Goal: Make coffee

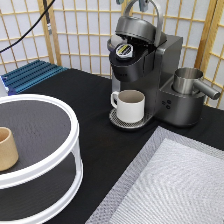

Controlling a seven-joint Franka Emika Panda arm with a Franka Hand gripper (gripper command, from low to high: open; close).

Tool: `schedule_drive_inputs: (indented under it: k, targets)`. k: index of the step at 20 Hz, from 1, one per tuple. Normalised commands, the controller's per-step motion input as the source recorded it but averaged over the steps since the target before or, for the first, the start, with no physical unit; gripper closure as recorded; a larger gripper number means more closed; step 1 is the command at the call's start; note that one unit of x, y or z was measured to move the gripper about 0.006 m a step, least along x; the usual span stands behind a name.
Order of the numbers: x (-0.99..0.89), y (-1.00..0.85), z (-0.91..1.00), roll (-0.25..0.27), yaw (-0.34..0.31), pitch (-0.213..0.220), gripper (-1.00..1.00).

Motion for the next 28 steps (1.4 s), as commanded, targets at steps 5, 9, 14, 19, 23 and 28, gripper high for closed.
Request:
schedule_drive_inputs:
  k: [5, 9, 14, 19, 23, 28]
  targets:
    - [0.14, -0.02, -0.13, -0.111, 0.002, 0.127, -1.0]
    - [0.0, -0.25, -0.26, -0.097, 0.032, 0.08, -1.0]
    - [0.0, -0.34, -0.23, -0.086, 0.047, 0.071, -1.0]
    - [0.0, -0.28, -0.23, -0.083, 0.044, 0.06, -1.0]
    - [0.0, -0.21, 0.05, -0.059, 0.05, 0.068, -1.0]
    - [-0.16, -0.39, 0.29, -0.023, 0.047, 0.06, -1.0]
